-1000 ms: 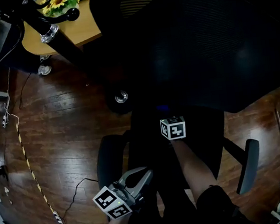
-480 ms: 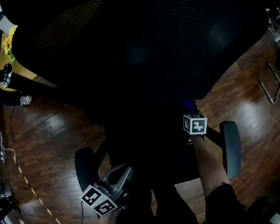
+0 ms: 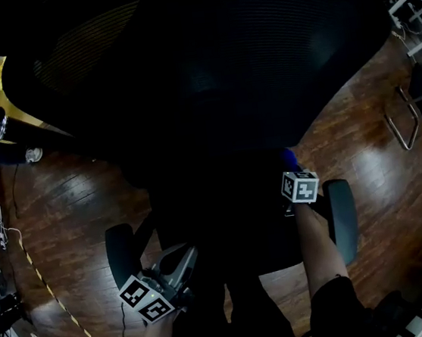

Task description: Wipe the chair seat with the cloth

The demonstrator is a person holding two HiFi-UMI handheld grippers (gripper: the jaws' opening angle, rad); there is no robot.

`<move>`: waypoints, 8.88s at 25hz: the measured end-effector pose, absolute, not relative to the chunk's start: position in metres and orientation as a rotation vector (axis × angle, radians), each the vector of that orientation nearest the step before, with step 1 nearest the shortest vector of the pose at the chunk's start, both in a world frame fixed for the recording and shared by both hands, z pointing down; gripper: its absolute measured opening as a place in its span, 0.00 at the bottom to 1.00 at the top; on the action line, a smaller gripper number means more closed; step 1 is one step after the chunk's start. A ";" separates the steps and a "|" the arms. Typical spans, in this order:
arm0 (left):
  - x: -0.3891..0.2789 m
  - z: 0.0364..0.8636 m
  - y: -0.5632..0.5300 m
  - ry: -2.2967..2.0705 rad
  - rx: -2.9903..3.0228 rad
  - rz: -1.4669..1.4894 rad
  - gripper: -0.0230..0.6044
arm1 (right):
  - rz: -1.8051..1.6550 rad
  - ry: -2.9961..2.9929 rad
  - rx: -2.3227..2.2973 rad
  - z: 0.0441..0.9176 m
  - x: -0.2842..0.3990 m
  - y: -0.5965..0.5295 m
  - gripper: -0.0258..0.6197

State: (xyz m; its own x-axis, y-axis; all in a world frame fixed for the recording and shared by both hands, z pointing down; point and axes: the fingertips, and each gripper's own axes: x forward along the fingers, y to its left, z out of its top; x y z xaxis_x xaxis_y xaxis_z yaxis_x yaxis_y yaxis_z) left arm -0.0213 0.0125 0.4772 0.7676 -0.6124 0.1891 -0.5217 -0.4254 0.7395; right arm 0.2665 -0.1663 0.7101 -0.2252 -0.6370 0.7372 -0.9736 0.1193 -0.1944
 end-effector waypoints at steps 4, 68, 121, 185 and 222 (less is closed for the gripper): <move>-0.029 0.473 0.018 -0.866 2.102 -0.179 0.02 | 0.898 -1.929 1.560 0.700 0.261 -0.169 0.09; -0.044 0.460 0.044 -0.912 2.107 -0.276 0.02 | 0.858 -1.864 1.560 0.714 0.243 -0.108 0.09; -0.055 0.446 0.072 -0.940 2.112 -0.264 0.02 | 0.921 -1.808 1.625 0.715 0.279 -0.015 0.09; -0.043 0.432 0.056 -0.876 2.154 -0.293 0.02 | 1.000 -2.045 1.392 0.699 0.172 0.041 0.09; -0.040 0.437 0.042 -0.887 2.153 -0.288 0.02 | 1.143 -1.947 1.283 0.735 0.145 0.121 0.09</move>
State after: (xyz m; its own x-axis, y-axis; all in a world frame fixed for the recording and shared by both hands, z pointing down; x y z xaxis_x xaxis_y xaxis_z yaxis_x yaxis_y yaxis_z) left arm -0.0396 0.0422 0.4373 0.7314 -0.6775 0.0780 -0.5020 -0.4575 0.7340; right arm 0.1450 0.1207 0.7352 -0.4028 -0.4590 0.7919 -0.9152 0.1878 -0.3566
